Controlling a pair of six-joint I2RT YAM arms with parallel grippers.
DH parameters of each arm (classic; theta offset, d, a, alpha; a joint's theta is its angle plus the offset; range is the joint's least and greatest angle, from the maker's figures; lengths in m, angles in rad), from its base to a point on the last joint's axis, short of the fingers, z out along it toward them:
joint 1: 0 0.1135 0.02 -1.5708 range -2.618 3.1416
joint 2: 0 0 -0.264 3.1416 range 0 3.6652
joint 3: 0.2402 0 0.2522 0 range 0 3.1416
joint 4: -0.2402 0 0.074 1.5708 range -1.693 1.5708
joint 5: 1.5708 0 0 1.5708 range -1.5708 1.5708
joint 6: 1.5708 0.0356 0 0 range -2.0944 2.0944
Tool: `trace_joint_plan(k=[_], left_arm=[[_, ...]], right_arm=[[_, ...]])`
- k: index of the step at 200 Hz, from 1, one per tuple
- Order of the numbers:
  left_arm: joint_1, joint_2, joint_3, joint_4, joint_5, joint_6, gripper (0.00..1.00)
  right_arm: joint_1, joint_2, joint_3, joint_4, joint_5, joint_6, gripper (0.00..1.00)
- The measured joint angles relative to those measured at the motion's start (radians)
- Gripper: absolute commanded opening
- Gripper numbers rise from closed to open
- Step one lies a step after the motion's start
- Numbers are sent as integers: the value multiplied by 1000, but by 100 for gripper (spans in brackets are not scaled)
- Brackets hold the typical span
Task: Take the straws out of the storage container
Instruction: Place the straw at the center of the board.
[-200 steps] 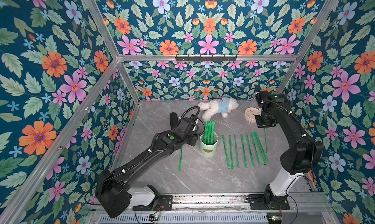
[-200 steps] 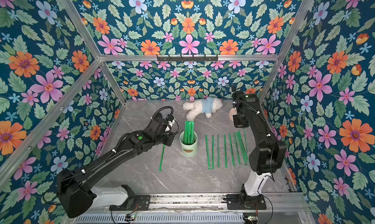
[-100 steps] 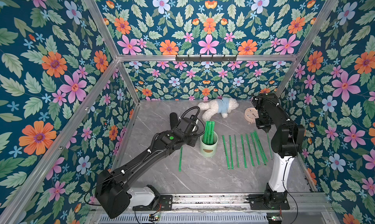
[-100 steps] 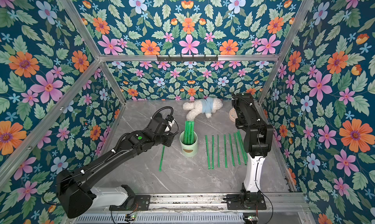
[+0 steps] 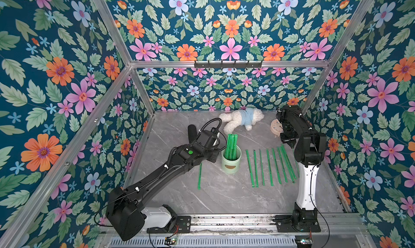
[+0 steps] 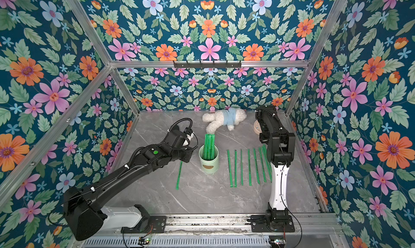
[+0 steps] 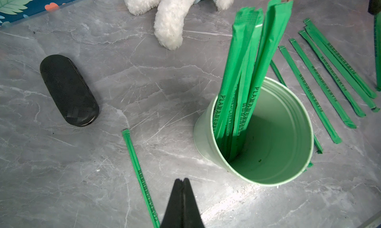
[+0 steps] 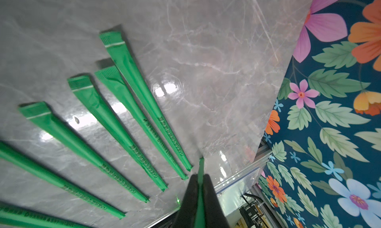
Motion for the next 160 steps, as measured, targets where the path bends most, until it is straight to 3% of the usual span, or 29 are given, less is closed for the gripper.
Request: trace_joint_plan(k=[160], left_arm=[[0, 13, 0, -1, 0, 0, 0]], right_arm=[[-11, 76, 47, 0, -1, 0, 18]])
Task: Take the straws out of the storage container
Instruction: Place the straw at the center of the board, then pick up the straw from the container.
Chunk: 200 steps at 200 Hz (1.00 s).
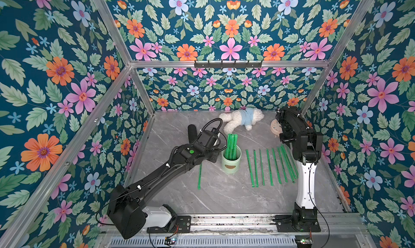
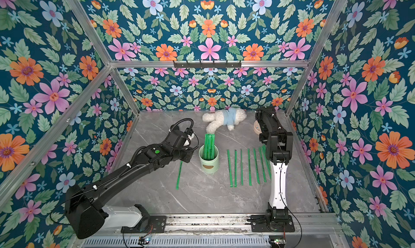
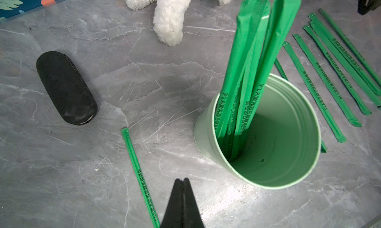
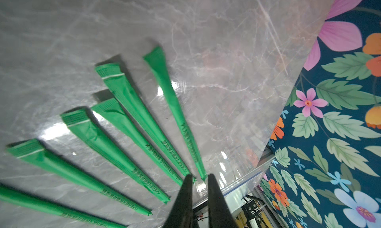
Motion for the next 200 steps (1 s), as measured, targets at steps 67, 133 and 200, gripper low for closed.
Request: trace_joint_plan(k=[67, 133, 200], left_arm=[[0, -5, 0, -1, -6, 0, 0], [0, -23, -11, 6, -2, 0, 0], [0, -24, -40, 34, 18, -1, 0]], right_arm=[[4, -71, 9, 0, -12, 5, 18], [164, -494, -230, 101, -140, 13, 20], [338, -953, -573, 386, -330, 51, 23]])
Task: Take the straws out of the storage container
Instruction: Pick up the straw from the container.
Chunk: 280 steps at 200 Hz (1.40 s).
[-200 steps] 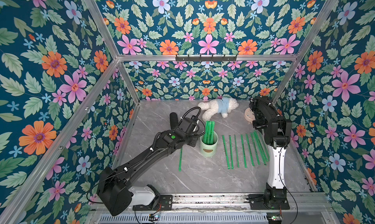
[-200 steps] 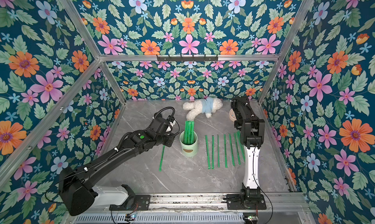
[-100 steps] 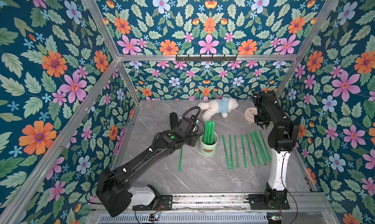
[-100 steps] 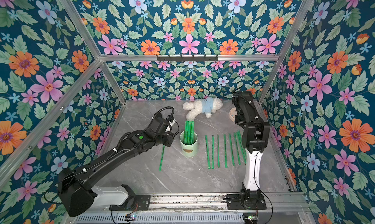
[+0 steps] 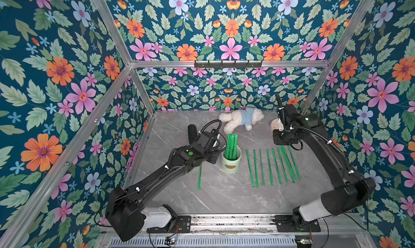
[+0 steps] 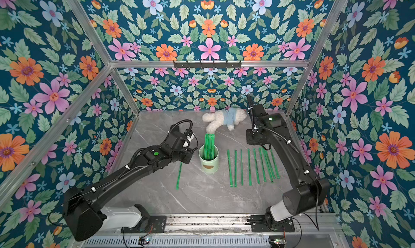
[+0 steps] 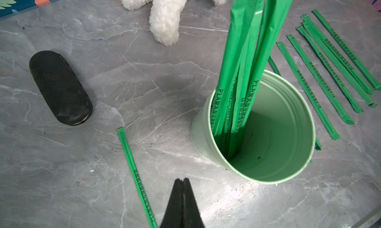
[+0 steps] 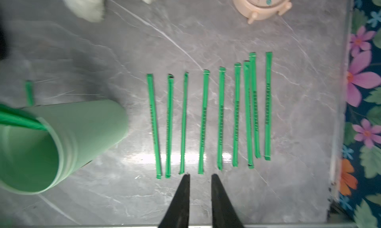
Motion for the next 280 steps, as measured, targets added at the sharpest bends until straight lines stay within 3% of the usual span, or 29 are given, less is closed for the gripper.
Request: trace_joint_plan(k=[28, 68, 134, 216, 280], left_arm=[[0, -1, -2, 8, -9, 0, 0], [0, -20, -11, 27, -15, -1, 0], [0, -26, -18, 28, -19, 0, 0], [0, -44, -20, 31, -42, 0, 0], [0, -44, -20, 31, -45, 0, 0]], right_arm=[[62, -93, -96, 92, -44, 27, 24], [193, -114, -106, 178, -63, 54, 24], [381, 64, -4, 278, -66, 76, 23], [400, 247, 76, 303, -65, 82, 23], [390, 300, 79, 300, -48, 84, 24]])
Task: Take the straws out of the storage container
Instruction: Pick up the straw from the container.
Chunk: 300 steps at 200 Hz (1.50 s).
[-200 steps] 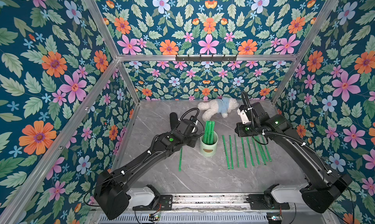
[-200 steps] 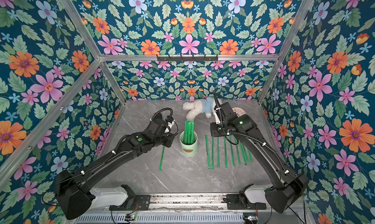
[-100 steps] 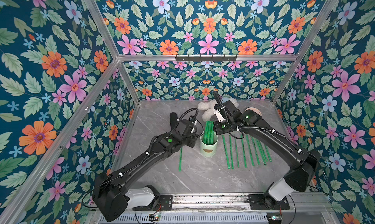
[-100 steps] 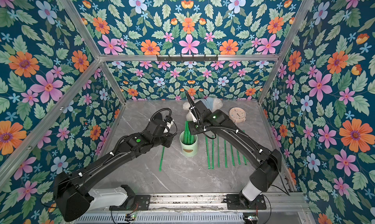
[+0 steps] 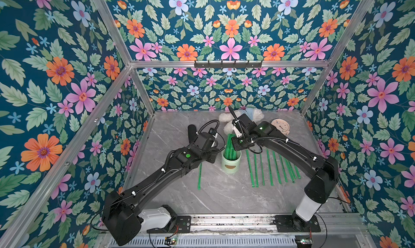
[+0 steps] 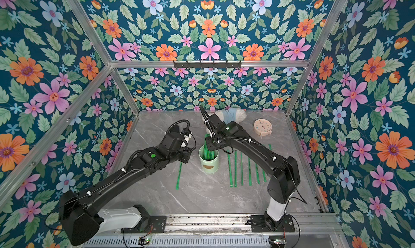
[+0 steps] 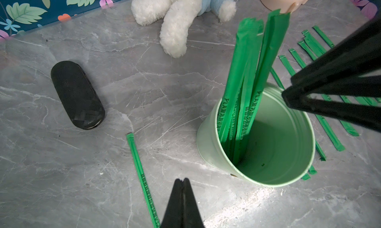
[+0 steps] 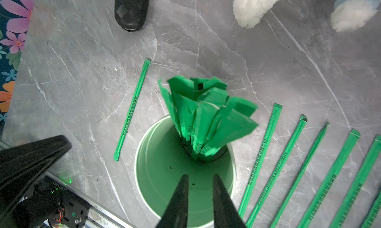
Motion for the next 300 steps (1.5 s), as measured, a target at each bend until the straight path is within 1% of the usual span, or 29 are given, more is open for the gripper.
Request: trace_joint_plan(k=[96, 191, 259, 300], left_arm=[[0, 9, 0, -1, 0, 0, 0], [0, 21, 0, -2, 0, 0, 0], [0, 25, 0, -1, 0, 0, 0], [0, 28, 0, -3, 0, 0, 0]], right_arm=[[-44, 45, 12, 13, -14, 2, 26], [-48, 79, 36, 33, -42, -2, 26], [-49, 88, 50, 32, -45, -5, 16], [-49, 88, 51, 32, -46, -9, 13]])
